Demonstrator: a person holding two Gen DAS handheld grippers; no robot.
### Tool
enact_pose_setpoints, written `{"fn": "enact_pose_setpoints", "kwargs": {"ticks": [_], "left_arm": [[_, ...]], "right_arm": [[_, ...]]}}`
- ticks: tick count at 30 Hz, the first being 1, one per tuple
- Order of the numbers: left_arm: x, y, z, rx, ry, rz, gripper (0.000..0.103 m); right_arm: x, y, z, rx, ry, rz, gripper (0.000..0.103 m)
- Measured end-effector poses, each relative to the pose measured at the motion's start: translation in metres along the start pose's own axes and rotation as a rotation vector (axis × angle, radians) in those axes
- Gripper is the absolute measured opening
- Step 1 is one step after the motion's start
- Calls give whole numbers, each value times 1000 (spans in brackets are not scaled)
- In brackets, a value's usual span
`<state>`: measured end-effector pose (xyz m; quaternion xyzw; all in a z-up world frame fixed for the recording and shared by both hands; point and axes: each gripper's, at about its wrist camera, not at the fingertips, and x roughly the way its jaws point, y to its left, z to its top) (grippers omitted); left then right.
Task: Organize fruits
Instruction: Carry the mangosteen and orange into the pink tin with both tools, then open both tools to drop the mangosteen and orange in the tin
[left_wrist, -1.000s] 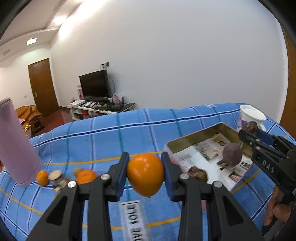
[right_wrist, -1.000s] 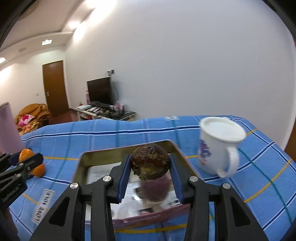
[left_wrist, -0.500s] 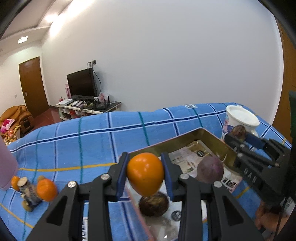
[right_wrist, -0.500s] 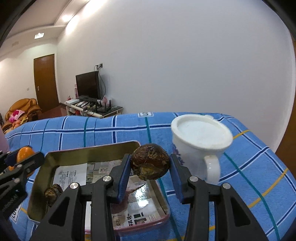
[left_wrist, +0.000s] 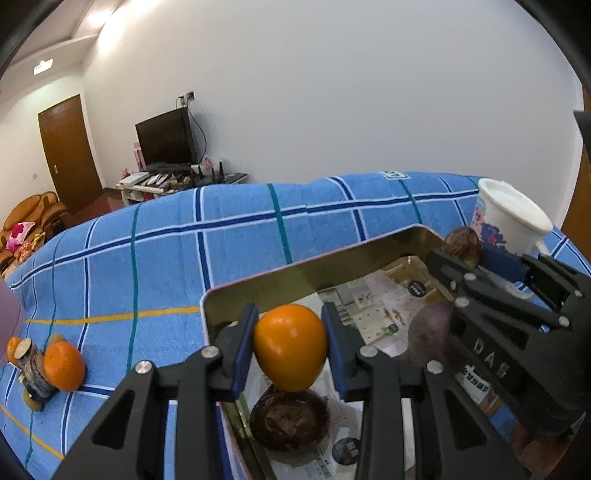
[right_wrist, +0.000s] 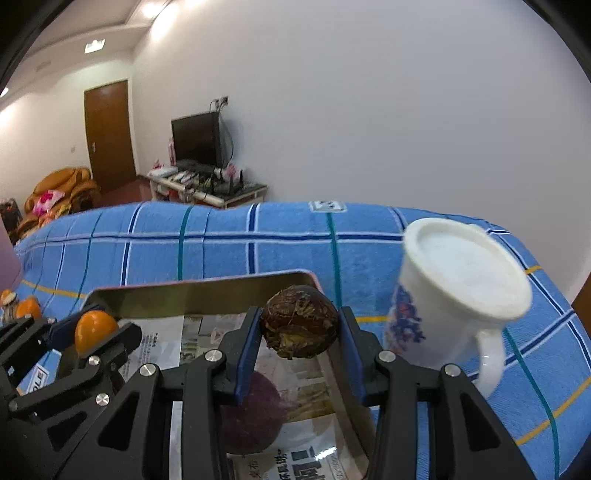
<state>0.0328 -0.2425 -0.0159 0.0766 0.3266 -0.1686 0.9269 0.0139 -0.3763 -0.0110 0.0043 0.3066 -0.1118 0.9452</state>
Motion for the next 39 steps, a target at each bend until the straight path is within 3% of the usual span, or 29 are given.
{"fn": "enact_pose_setpoints", "kwargs": {"ticks": [12, 18, 24, 28, 32, 34, 39], "left_arm": [[13, -1, 6, 6, 34, 15, 38], [11, -1, 6, 1, 22, 29, 39], [2, 4, 4, -10, -16, 46, 58], [-11, 5, 3, -8, -73, 100, 83], [-18, 18, 5, -72, -108, 107, 103], [-22, 23, 7, -95, -124, 78, 103], [-36, 23, 7, -65, -180, 93, 103]], "right_arm": [[8, 11, 0, -38, 29, 43, 44], [4, 11, -2, -27, 21, 50, 56], [0, 1, -3, 20, 2, 61, 57], [-9, -6, -3, 48, -39, 48, 57], [-19, -15, -4, 100, -96, 31, 76], [-27, -20, -4, 126, -139, 35, 82], [-47, -12, -8, 91, -265, -15, 82]]}}
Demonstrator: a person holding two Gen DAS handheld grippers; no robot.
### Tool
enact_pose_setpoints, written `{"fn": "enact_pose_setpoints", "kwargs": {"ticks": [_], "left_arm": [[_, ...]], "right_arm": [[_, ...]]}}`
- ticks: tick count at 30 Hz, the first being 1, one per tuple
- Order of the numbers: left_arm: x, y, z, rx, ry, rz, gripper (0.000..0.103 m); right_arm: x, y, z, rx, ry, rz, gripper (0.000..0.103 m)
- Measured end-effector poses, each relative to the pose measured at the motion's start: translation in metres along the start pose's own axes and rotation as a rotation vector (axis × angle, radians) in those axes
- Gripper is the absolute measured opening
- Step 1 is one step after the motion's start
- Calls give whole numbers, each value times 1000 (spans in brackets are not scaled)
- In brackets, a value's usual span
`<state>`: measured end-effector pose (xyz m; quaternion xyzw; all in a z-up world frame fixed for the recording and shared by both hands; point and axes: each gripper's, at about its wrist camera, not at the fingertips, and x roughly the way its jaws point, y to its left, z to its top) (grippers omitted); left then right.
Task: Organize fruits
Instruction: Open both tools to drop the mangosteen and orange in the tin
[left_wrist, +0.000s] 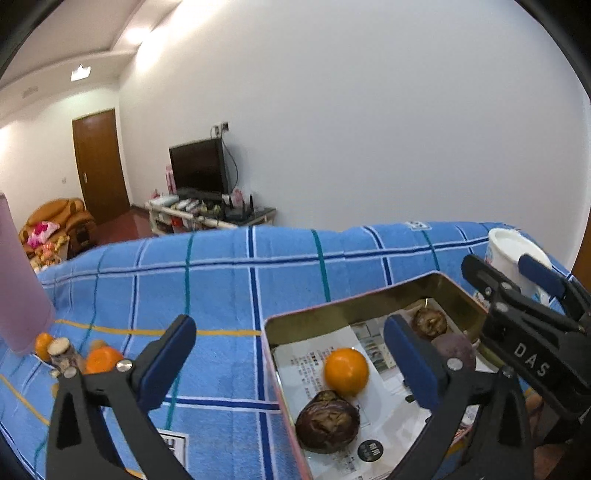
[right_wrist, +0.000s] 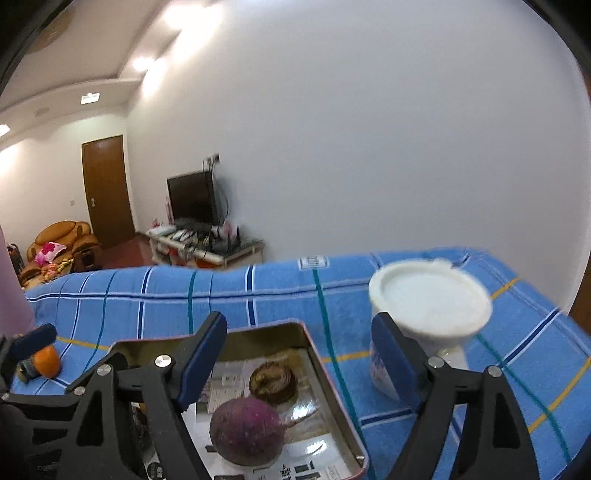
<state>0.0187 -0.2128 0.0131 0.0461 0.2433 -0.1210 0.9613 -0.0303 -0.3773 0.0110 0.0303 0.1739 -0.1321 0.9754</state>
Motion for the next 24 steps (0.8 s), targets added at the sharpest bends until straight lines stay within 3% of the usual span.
{"fn": "enact_pose_setpoints", "kwargs": {"ticks": [5, 13, 24], "left_arm": [[-12, 10, -4, 10, -40, 52, 103], [-12, 26, -15, 0, -39, 133, 103], [-18, 39, -28, 35, -11, 164, 103]], "right_arm": [[-19, 11, 1, -56, -106, -39, 82], [-23, 12, -2, -56, -101, -39, 82], [-37, 10, -5, -9, -109, -64, 82]]}}
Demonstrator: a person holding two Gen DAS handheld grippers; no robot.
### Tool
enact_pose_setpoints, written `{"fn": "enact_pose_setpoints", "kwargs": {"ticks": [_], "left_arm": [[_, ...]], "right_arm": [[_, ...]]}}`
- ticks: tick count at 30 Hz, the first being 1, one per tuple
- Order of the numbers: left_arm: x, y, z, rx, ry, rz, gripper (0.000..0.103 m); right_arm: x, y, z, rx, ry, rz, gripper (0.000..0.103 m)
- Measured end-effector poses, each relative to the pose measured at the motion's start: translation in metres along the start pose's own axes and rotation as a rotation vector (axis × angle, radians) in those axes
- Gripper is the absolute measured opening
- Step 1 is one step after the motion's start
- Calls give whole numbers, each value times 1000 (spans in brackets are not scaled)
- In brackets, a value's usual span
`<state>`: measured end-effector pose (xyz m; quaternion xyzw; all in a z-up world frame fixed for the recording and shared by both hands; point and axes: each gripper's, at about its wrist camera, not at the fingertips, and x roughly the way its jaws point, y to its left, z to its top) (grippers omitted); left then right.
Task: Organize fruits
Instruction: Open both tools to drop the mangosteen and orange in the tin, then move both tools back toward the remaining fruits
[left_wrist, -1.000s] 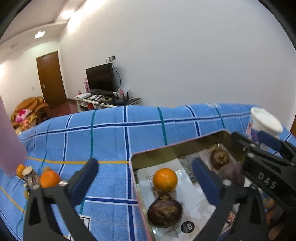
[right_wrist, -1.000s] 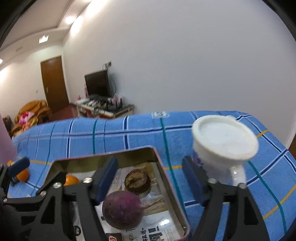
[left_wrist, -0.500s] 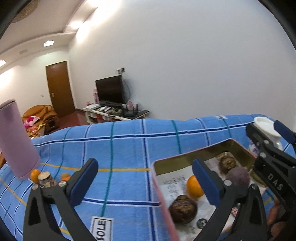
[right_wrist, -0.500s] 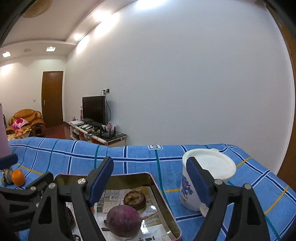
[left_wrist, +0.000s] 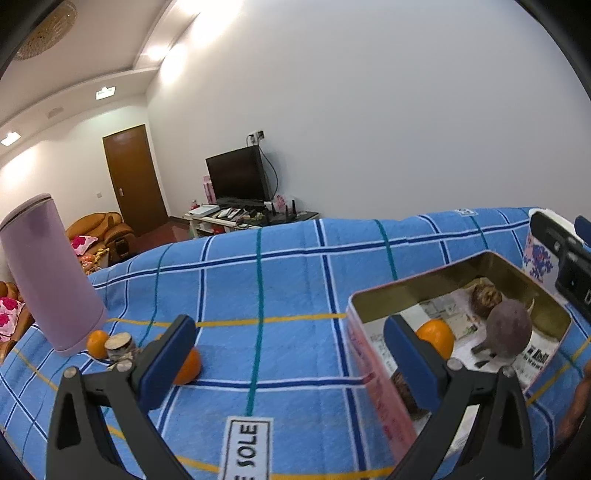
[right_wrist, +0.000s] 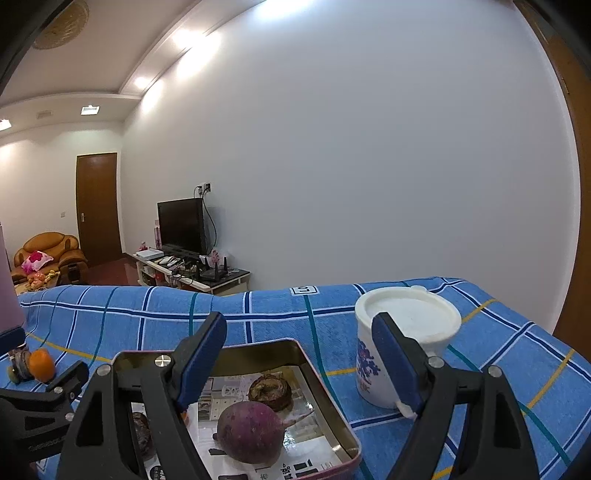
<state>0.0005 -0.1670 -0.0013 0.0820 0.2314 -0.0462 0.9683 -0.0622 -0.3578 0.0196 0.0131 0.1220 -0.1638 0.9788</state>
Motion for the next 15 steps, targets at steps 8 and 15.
{"fn": "enact_pose_setpoints", "kwargs": {"ticks": [8, 15], "left_arm": [[-4, 17, -9, 28, 25, 29, 103], [-6, 40, -14, 33, 36, 40, 103]], "right_arm": [[-10, 8, -2, 19, 19, -41, 82], [-21, 30, -6, -15, 33, -37, 82]]}}
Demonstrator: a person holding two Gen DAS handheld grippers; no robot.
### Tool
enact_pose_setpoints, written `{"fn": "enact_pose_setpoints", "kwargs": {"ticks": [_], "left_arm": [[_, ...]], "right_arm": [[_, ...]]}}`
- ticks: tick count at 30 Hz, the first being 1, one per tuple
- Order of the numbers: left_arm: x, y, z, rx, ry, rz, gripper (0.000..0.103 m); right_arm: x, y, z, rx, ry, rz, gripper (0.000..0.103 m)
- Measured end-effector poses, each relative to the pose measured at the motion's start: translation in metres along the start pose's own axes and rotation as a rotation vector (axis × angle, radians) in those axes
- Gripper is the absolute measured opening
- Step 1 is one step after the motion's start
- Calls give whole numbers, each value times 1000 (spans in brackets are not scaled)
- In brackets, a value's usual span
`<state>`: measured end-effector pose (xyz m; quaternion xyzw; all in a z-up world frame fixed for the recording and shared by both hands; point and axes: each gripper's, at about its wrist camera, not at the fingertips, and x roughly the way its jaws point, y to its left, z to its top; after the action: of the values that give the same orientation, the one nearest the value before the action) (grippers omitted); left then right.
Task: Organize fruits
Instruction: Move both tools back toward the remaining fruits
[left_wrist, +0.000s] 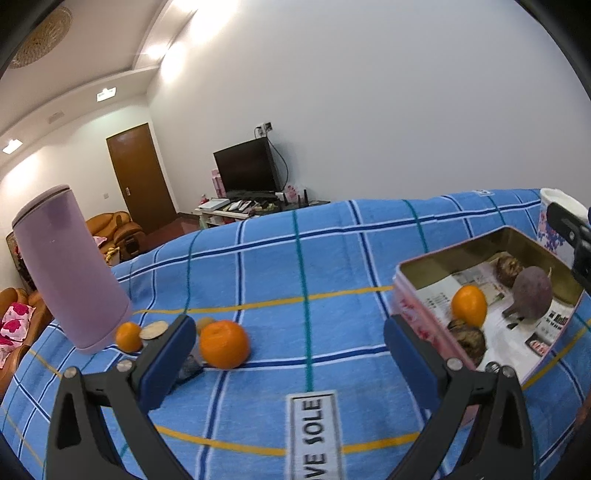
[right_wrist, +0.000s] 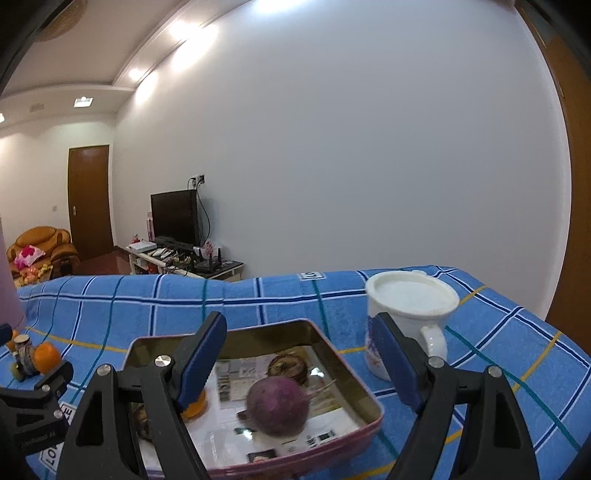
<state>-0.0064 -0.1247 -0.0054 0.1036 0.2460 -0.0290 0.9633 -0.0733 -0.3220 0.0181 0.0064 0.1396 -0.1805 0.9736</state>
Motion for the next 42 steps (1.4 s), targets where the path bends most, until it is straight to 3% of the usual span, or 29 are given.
{"fn": "enact_pose_setpoints", "kwargs": {"ticks": [9, 29, 35, 42], "left_arm": [[1, 34, -5, -1, -5, 18, 103], [28, 139, -16, -173, 97, 62, 103], [45, 185, -21, -244, 139, 108, 103], [61, 224, -34, -300, 196, 198, 103]], "right_arm": [[-10, 39, -6, -16, 37, 40, 82], [-20, 141, -10, -49, 65, 141, 82], [-13, 169, -11, -59, 112, 181, 82], [2, 216, -15, -123, 226, 290, 82]]}}
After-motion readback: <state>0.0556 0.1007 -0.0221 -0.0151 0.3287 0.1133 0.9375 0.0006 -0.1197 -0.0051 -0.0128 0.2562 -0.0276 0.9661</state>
